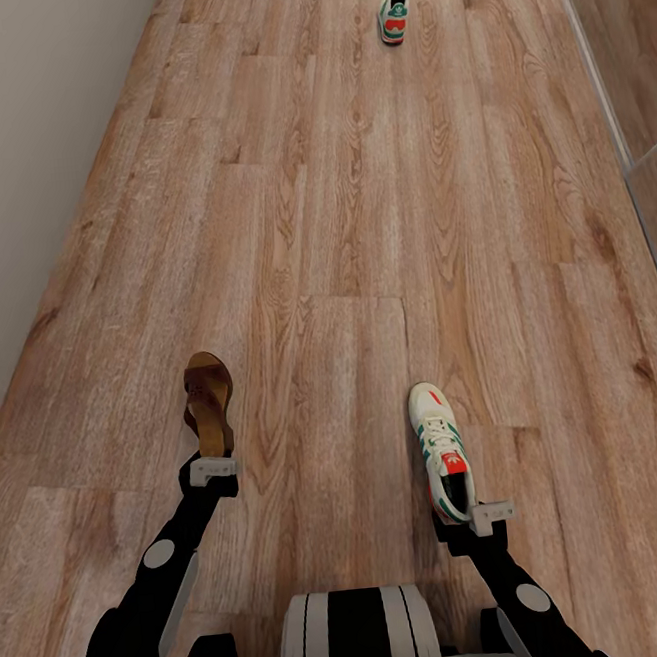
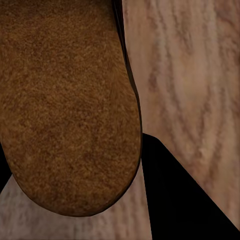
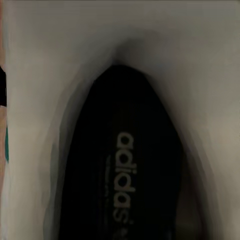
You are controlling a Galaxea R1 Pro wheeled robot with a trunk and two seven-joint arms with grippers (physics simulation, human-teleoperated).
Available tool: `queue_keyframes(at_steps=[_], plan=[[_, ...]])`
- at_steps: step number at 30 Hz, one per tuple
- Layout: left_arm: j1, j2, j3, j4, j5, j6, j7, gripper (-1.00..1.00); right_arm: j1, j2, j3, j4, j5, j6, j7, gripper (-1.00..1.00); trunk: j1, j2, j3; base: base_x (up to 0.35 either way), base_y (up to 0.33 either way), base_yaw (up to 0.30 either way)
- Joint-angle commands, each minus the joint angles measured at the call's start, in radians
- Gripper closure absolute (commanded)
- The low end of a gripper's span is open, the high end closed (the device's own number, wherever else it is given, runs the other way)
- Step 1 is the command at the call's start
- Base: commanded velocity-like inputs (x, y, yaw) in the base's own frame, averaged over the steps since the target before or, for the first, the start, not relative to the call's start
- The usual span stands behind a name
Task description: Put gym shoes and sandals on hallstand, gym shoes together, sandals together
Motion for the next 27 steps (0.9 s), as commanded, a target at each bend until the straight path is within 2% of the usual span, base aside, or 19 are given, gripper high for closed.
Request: queue_keyframes(at_steps=[1,3,4,27], plan=[[0.000,0.001,-0.001,0.000,-0.004,-0.003,-0.001,1.00,0.000,0.000,0.001,0.000,0.000,-0.003,0.000,-1.00,0.000,0.000,0.000,0.009,0.000,0.000],[0.000,0.000,-0.001,0.000,-0.004,-0.003,-0.001,1.00,0.000,0.000,0.001,0.000,0.000,-0.003,0.000,-1.00,0.000,0.000,0.000,0.005,0.000,0.000],[0.000,0.000,-0.002,0.000,-0.004,-0.003,-0.001,1.00,0.000,0.000,0.001,0.001,0.000,-0.003,0.000,1.00,0.000,0.000,0.000,0.002,0.000,0.000],[0.000,0.000,-0.002,0.000,-0.004,-0.003,-0.001,1.00,0.000,0.000,0.001,0.001,0.000,-0.003,0.000,1.00,0.000,0.000,0.000,0.000,0.000,0.000]])
